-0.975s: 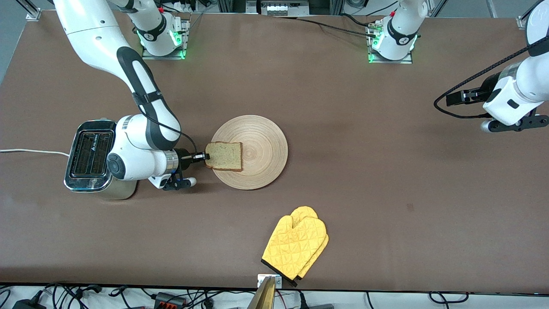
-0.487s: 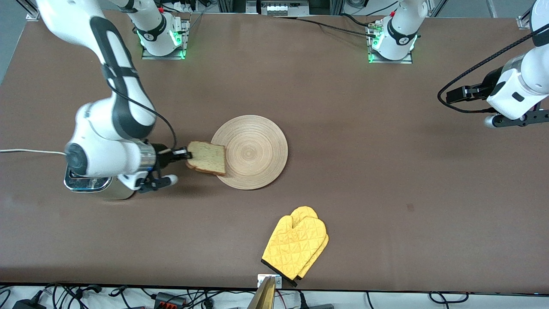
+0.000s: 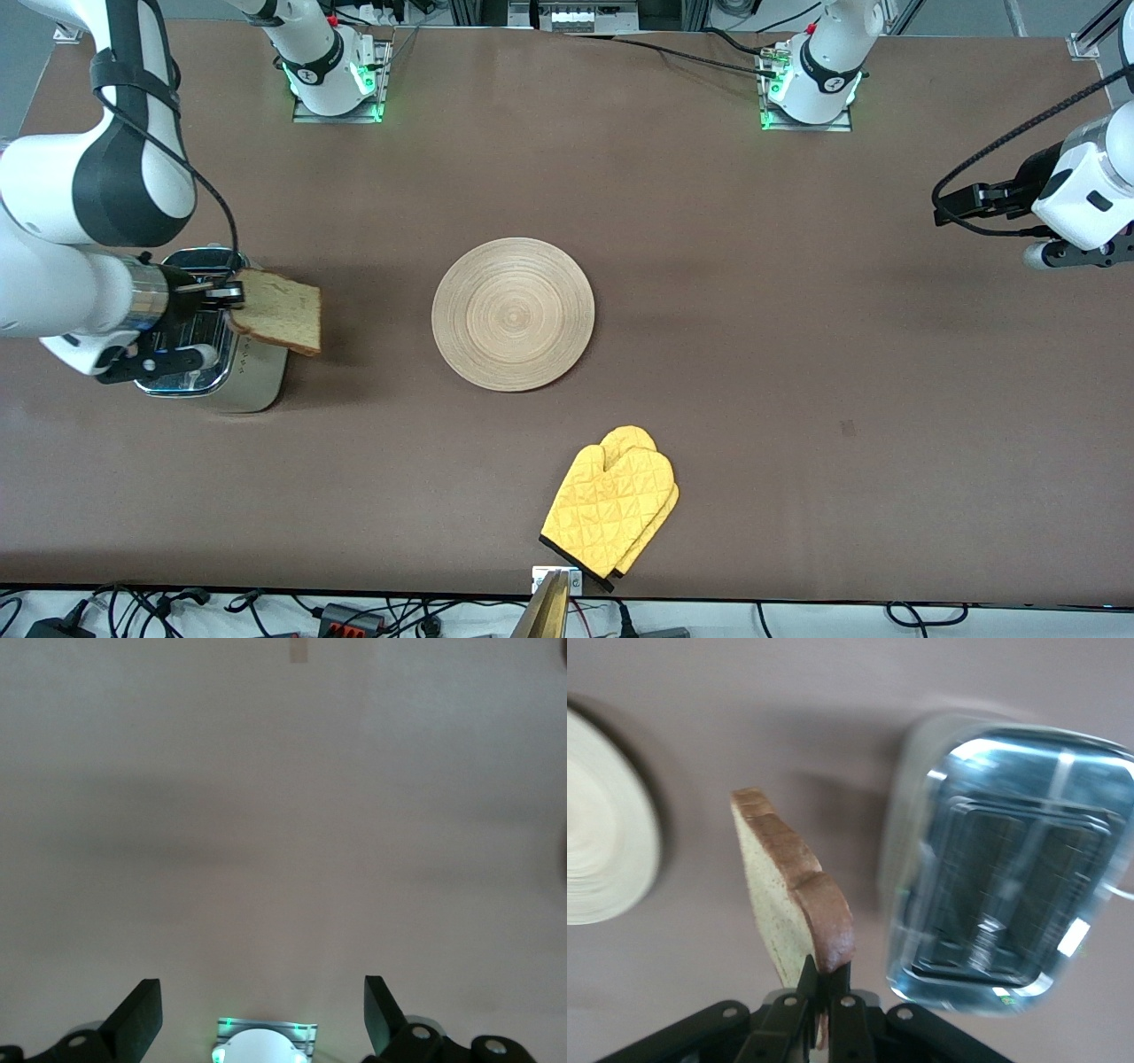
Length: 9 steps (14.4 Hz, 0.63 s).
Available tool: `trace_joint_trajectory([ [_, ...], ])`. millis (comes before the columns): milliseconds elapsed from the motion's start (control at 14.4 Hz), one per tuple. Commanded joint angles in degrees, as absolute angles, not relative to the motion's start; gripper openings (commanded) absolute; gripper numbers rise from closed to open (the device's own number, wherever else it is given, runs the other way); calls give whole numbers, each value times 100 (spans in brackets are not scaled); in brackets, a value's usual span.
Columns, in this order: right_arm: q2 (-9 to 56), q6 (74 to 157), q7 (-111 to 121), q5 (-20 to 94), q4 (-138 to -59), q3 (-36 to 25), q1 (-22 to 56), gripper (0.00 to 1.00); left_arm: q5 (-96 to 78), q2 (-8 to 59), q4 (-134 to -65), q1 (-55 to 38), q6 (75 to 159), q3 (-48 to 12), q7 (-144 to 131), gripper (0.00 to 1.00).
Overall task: Move plate and put bread in toaster
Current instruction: 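Lift the bread slice with the right gripper over the toaster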
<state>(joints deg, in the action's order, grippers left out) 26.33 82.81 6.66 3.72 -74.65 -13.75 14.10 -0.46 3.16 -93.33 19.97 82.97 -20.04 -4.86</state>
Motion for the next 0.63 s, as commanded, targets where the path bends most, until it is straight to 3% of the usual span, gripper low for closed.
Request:
trace_joint_trajectory([
  [0,2681,7771,344,-191,-7076,-1634,1468,0,-141,255,-9361,2100,8350,-1978,-524,100],
  [279,2681,7208,-506,-790,-6961,-1591,1564,0,-88,229,-9369,2109,8245,-2030,-853,100],
  [557,2725,7268,-773,-1326,-6979,-1582,1678,0,-141,211,-9369,1874,8252,-1821,-879,100],
])
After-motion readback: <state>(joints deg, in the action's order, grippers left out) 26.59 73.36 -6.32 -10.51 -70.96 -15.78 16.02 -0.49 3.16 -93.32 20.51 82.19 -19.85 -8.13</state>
